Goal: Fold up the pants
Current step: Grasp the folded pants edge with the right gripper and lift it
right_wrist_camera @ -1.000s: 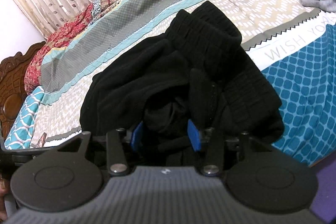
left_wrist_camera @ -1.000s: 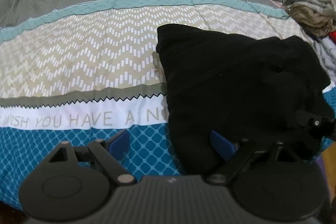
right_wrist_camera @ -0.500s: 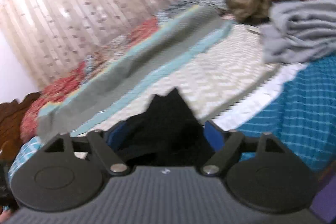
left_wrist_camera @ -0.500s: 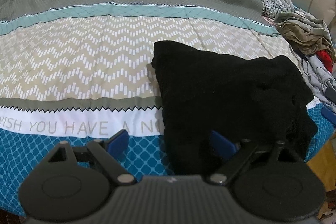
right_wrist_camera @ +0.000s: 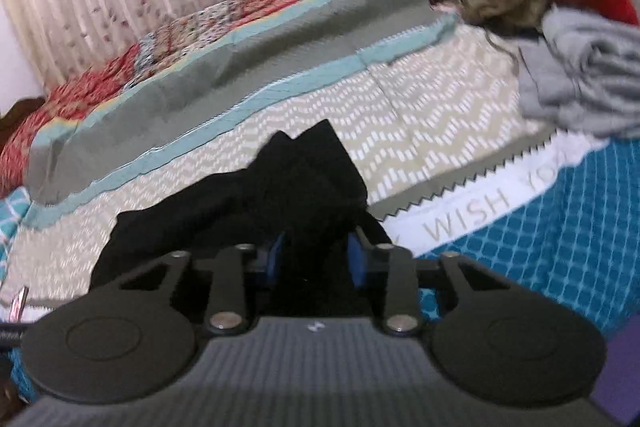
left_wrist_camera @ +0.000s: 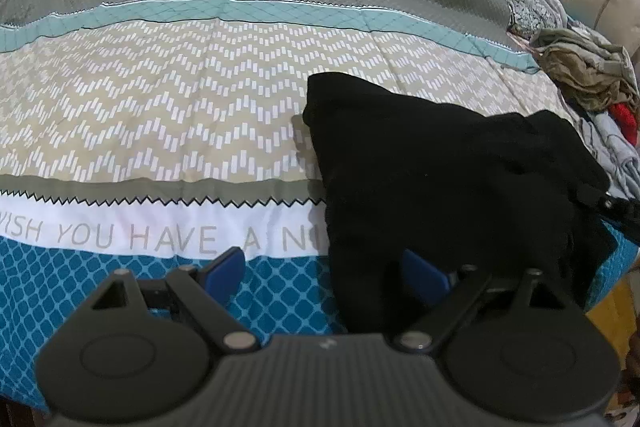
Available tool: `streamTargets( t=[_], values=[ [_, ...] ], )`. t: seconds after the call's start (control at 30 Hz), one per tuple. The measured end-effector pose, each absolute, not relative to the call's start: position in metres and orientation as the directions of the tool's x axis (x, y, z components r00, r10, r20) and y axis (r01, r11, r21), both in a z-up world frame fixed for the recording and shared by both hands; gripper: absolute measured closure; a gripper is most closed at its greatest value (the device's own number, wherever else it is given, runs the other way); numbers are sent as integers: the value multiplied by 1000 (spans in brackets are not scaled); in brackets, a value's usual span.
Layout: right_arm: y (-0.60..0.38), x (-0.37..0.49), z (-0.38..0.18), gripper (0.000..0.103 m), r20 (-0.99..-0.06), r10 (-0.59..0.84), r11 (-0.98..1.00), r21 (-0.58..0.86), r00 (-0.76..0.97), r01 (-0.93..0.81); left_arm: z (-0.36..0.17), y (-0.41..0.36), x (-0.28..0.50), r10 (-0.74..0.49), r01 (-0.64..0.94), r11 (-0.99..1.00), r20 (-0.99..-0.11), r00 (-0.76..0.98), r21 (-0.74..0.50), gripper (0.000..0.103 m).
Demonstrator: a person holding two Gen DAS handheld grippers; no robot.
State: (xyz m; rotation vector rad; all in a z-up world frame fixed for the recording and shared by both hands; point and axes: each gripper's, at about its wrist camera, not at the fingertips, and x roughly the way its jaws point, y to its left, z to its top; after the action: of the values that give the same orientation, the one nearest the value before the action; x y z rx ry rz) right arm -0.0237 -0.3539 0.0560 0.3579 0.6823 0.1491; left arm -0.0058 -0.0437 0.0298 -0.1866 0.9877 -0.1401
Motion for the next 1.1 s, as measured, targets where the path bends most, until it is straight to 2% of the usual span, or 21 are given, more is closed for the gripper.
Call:
streamTargets(
  t=[0.13,0.2,0.3,0.37,0.4,0.43,0.47,0.5,0.53,0.67,0.73,0.83,1.1],
  values=[
    [-345,-25,66,74,-574,247,941,335,780,-51,33,-36,-5,-219,21,968,-801,557,-250,14],
    [-349,-23,60,67,-575,235,942,334,783,-38,34,-32,-7,-219,17,967,-798,561,-253,14],
    [-361,-14,48,44,-590,217,926,378,778,28,33,-25,-9,-214,3,966,-799,562,-257,14],
    [-364,-14,44,21,-588,200,920,388,784,57,32,-20,-10,-210,-14,965,-801,560,-263,14],
    [-367,-10,40,20,-592,198,916,395,781,67,31,-17,-10,-209,-22,964,-803,559,-266,14],
    [-366,-8,38,21,-605,207,914,400,769,68,30,-15,-10,-208,-31,962,-804,556,-271,14],
    [-366,-3,34,25,-623,225,910,410,749,68,29,-14,-10,-209,-36,961,-805,555,-274,14],
    [-364,-1,32,34,-633,245,906,420,734,60,29,-13,-10,-209,-39,960,-806,554,-276,14],
    [-361,-1,33,49,-636,251,909,414,730,48,29,-13,-10,-208,-39,960,-805,556,-276,14],
    [-332,-12,47,60,-627,144,973,229,766,5,30,-12,-10,-211,-34,960,-801,561,-277,14],
    [-325,-14,46,62,-628,109,986,170,771,-2,30,-11,-10,-213,-34,960,-800,561,-280,14],
    [-318,-16,47,72,-619,74,994,104,782,-12,29,-9,-11,-216,-38,958,-800,559,-285,14],
    [-278,-20,40,72,-547,-96,966,-253,831,-55,30,5,-14,-217,-63,950,-791,572,-305,14]
  ],
)
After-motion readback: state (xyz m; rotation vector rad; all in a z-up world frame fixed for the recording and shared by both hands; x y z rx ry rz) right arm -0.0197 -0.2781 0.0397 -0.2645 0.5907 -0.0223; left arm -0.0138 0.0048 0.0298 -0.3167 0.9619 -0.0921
